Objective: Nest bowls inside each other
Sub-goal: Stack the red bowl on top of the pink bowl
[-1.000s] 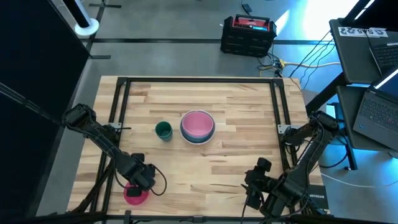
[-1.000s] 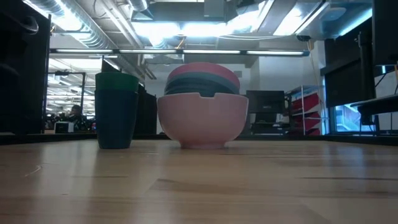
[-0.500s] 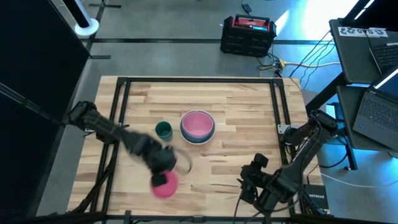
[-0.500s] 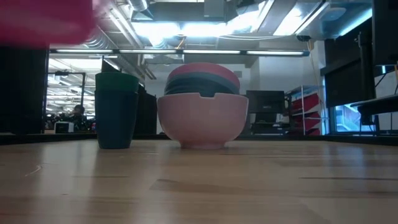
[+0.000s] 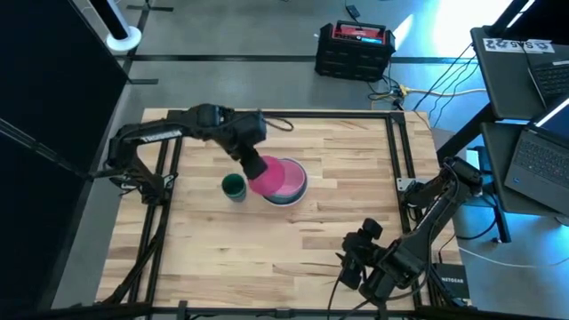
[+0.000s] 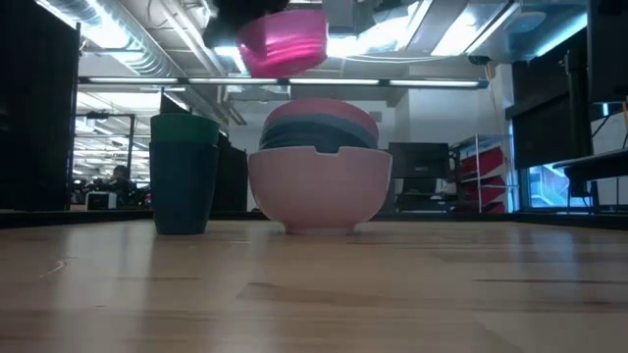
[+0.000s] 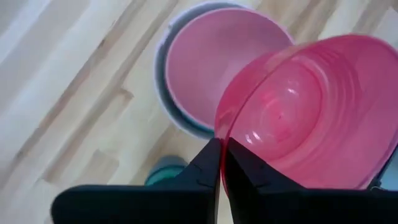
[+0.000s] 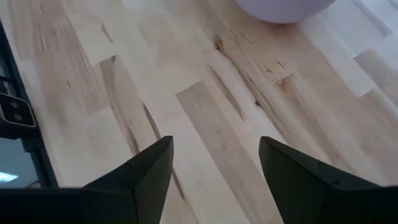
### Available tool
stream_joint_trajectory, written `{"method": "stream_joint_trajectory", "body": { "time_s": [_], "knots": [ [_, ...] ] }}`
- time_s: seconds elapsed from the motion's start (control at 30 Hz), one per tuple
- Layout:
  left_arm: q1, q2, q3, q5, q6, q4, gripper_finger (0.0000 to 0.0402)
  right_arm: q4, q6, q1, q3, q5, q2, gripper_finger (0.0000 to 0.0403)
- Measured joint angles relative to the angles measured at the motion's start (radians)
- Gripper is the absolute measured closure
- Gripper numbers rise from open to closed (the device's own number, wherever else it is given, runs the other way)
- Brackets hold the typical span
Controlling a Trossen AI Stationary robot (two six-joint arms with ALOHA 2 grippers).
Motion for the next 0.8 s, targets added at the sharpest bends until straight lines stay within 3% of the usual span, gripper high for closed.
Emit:
{"method": "stream_joint_trajectory", "body": {
  "time_s": [0.23,0.43,0.8],
  "knots": [
    [0.035,0.073,0.000,0.120,0.115,0.071,0.0401,0.013,0.008,0.000,0.000,-0.006,0.000,0.0180],
    [0.026,0.166,-0.002,0.132,0.202,0.032,0.0401,0.006,0.033,0.000,0.000,-0.007,0.000,0.0180],
    [0.087,0.188,0.002,0.148,0.243,0.145,0.0401,0.004,0.055,-0.001,0.000,-0.008,0.000,0.0180]
  ]
}}
